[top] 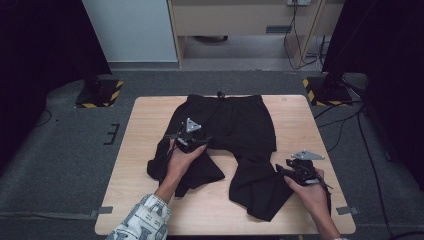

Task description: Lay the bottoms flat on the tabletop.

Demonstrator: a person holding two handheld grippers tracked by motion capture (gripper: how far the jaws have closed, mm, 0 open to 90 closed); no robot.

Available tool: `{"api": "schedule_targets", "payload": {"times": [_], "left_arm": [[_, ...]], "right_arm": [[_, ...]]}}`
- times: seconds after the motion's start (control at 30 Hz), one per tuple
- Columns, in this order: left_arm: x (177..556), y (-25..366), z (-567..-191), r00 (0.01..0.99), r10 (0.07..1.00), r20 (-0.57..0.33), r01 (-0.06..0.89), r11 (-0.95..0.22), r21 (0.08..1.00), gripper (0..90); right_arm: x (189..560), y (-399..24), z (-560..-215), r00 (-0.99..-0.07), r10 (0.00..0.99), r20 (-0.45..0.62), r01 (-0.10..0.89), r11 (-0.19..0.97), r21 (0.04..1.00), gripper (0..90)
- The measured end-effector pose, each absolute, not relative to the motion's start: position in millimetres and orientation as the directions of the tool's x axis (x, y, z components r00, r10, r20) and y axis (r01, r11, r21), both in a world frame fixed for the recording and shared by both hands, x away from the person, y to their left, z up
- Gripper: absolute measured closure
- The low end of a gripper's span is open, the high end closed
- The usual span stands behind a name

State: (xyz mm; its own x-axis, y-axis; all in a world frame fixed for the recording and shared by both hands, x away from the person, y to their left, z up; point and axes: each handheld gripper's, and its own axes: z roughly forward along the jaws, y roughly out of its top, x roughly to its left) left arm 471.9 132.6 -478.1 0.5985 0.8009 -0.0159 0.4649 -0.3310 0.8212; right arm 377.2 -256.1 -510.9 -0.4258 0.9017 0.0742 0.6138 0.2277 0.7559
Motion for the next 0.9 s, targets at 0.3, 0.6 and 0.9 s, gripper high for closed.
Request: {"api": "schedule_targets", "payload": {"times": [0.3,0.6,0.9], "left_arm": [[457,131,-473,0.621,0.784,-0.028,0.437,-0.317,0.842,29.3],[453,137,-480,0.617,0.784,-0.061,0.448,-0.286,0.847,16.0],[445,125,-484,0.621,0.783,-0.037,0.432,-0.302,0.85,20.1]], "right_arm": [[354,-256,-521,-0.419,0.907,0.045,0.632,0.256,0.731,32.4],[350,-250,-528,-0.437,0.898,0.048,0.644,0.275,0.714,31.0],[335,-251,-529,-0.451,0.893,0.009,0.622,0.307,0.721,60.5]]}}
